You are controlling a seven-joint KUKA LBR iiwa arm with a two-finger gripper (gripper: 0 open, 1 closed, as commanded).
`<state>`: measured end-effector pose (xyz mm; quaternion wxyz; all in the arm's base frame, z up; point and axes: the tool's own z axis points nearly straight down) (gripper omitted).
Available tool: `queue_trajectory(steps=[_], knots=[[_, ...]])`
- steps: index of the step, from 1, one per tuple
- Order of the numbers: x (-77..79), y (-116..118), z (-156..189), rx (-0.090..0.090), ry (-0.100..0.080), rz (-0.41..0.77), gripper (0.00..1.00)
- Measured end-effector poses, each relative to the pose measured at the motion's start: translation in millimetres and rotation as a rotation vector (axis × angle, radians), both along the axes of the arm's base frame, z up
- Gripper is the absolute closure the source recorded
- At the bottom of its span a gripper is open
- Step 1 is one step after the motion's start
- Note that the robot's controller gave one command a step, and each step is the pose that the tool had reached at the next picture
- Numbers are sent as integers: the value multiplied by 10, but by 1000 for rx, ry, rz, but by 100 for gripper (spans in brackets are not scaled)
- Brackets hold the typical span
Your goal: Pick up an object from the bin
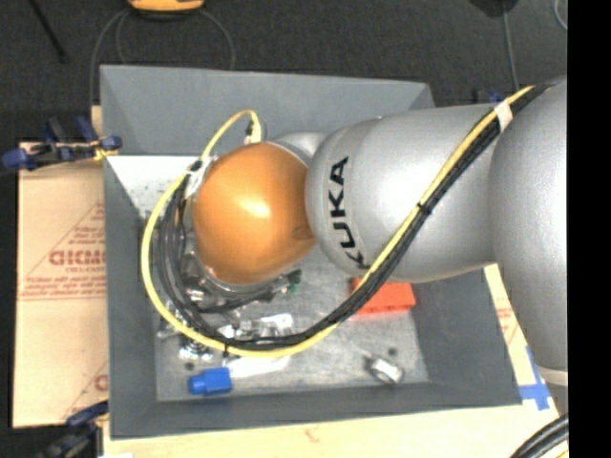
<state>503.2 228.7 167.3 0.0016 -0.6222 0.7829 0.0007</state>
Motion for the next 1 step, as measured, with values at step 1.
queue_trajectory(steps=[1], knots=[[-240, -453, -723, -2, 6, 333, 0]])
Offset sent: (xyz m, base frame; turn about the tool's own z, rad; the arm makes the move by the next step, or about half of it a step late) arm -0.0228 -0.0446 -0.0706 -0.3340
